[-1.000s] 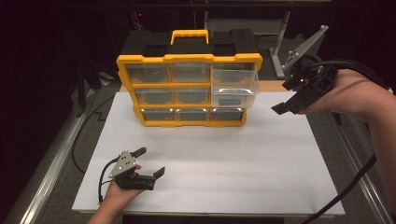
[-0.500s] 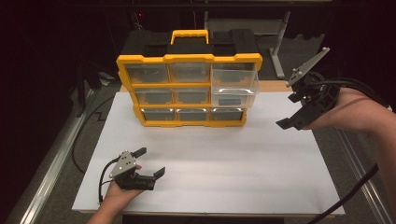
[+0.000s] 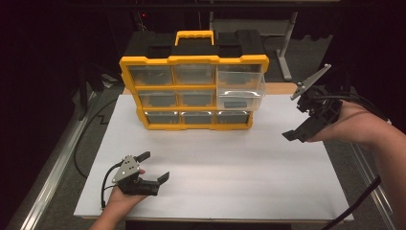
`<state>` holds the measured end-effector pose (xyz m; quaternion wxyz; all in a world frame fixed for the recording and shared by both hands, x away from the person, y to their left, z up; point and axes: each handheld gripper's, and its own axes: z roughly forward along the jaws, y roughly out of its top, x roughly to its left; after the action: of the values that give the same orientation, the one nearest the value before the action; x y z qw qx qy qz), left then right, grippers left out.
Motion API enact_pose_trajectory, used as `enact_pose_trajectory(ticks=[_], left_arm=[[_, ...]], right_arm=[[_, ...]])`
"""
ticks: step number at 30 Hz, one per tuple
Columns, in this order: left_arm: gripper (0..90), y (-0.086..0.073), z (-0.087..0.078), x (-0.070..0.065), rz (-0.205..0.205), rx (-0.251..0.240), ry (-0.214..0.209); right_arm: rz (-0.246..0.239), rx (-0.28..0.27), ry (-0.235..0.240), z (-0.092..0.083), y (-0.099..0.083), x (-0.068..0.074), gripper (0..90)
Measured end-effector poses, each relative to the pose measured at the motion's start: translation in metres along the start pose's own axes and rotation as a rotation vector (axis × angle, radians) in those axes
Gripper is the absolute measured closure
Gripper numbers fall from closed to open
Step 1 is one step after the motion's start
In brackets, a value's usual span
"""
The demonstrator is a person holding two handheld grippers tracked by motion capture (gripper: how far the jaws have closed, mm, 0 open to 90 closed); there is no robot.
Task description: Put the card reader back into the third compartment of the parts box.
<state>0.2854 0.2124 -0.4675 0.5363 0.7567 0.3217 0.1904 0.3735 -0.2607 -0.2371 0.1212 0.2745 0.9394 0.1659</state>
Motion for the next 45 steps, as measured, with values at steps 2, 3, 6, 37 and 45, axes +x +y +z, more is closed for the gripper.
enact_pose_trajectory(ticks=[2,3,6,37,45], left_arm=[[0.4,0.0,0.0,0.0,0.0,-0.006,0.001],[0.5,0.0,0.0,0.0,0.001,-0.005,0.0],[0.5,0.0,0.0,0.0,0.0,0.001,-0.001],[0.5,0.0,0.002,-0.001,0.003,0.005,-0.013],[0.5,-0.001,0.002,-0.001,0.009,0.013,-0.016]], right_arm=[[0.005,0.01,-0.002,0.005,-0.001,0.0,0.1],[0.005,0.01,0.0,0.007,-0.002,0.001,0.1],[-0.006,0.017,-0.002,0.016,-0.004,0.001,0.1],[-0.015,0.072,0.017,0.108,-0.026,0.016,0.2],[-0.004,0.099,0.036,0.137,-0.033,0.022,0.1]])
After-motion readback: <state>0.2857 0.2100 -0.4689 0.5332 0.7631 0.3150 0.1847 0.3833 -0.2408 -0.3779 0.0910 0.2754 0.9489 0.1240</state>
